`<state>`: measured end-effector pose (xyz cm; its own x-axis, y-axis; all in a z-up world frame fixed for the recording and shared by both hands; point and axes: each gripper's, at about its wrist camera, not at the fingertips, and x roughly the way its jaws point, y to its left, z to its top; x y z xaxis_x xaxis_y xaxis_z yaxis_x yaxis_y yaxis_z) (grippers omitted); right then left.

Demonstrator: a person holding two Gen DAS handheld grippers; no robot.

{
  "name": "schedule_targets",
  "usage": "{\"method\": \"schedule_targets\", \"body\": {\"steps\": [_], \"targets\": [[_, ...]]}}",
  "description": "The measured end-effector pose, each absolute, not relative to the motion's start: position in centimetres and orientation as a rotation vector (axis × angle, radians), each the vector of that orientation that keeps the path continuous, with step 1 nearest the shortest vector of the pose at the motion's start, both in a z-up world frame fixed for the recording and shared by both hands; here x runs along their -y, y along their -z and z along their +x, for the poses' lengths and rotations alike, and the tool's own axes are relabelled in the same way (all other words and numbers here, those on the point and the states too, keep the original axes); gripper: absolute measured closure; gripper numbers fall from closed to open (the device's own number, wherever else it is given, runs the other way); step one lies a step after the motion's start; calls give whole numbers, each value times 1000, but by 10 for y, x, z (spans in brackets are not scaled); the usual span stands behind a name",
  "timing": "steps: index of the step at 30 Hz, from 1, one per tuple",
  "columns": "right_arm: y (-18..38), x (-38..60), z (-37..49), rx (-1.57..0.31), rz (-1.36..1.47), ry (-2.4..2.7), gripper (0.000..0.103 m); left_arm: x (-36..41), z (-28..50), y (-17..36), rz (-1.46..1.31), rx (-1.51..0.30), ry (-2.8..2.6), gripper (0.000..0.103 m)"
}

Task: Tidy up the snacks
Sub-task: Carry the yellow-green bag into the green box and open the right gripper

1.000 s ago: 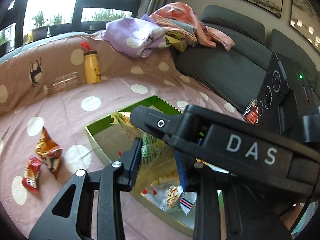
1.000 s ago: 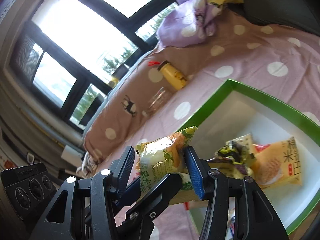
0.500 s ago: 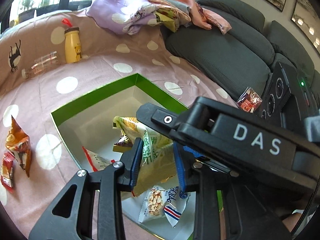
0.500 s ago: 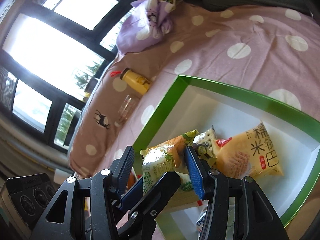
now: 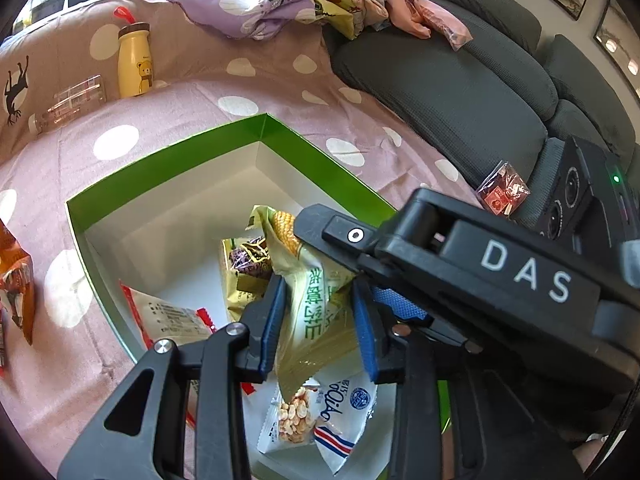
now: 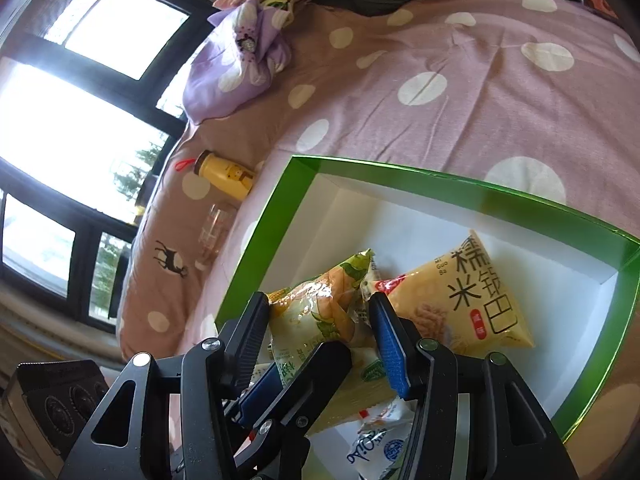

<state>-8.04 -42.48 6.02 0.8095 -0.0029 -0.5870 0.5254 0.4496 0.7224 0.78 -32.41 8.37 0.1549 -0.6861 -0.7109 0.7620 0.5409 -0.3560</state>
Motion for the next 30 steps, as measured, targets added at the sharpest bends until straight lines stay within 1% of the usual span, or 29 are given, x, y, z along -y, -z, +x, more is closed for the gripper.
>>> {"method": "schedule_targets", "body": {"steps": [12, 18, 19, 21, 24, 30], "targets": [[-50, 433, -84, -609, 1091, 437, 47, 343, 8, -65, 181, -1014, 975, 67], [-50, 432, -83, -626, 1069, 460, 47, 341, 11, -62, 147, -1022, 976, 67], [-50, 431, -83, -627, 1068, 462, 47, 341, 11, -62, 147, -1018, 976, 69], [-50, 431, -83, -629, 1063, 467, 47, 339, 9, -65, 142, -1007, 977, 70], [-53, 431, -85, -623, 1054, 483, 47, 331, 7, -73, 113, -987, 989, 67], [-60, 430, -91, -592, 1026, 521, 48, 307, 7, -92, 96, -924, 957, 46]]}}
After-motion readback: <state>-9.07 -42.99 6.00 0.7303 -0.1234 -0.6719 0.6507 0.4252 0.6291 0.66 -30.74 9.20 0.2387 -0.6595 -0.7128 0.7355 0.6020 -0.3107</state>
